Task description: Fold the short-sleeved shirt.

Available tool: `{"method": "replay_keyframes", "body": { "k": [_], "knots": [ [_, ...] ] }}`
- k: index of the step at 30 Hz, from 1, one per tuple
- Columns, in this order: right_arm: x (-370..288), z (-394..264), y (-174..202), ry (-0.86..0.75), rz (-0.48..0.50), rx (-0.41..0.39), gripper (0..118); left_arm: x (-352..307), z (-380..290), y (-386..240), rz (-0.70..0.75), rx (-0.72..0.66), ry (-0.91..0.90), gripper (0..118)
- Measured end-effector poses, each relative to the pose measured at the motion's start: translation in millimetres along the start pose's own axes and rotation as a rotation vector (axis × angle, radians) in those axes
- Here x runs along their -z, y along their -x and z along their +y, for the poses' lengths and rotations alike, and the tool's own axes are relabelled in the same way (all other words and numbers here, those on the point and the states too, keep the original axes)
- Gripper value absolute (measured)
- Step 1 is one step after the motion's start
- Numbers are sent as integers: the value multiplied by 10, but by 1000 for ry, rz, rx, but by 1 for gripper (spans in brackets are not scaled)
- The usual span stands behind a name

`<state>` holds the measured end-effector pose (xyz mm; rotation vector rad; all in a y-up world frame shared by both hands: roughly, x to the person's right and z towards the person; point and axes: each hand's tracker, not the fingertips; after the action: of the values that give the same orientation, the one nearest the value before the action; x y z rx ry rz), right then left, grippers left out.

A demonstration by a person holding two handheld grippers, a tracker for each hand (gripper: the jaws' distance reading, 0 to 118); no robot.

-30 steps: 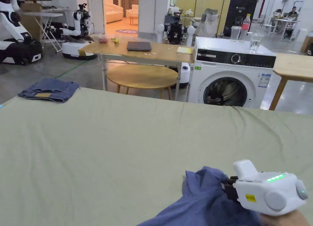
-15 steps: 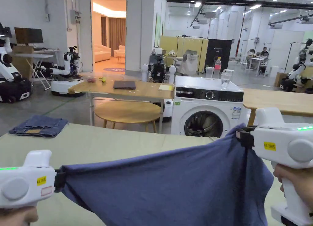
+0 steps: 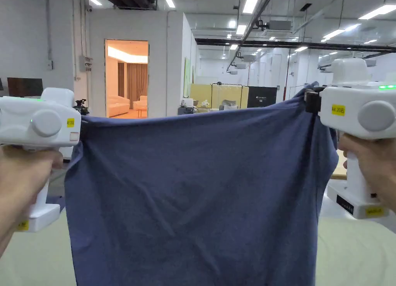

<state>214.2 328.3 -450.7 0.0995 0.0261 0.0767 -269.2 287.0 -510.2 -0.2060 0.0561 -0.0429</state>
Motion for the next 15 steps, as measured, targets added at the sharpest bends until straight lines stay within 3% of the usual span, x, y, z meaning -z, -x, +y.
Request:
{"method": "replay_keyframes", "body": {
  "k": [5, 8, 15],
  "knots": [
    [301, 361, -18, -37, -15, -15, 1, 32, 460, 3, 22, 18, -68, 0],
    [426, 369, 13, -35, -42, -80, 1, 106, 561, -21, 24, 22, -84, 0],
    [662, -340, -64, 72, -56, -97, 2, 560, -22, -174, 55, 54, -1, 0]
  ]
}}
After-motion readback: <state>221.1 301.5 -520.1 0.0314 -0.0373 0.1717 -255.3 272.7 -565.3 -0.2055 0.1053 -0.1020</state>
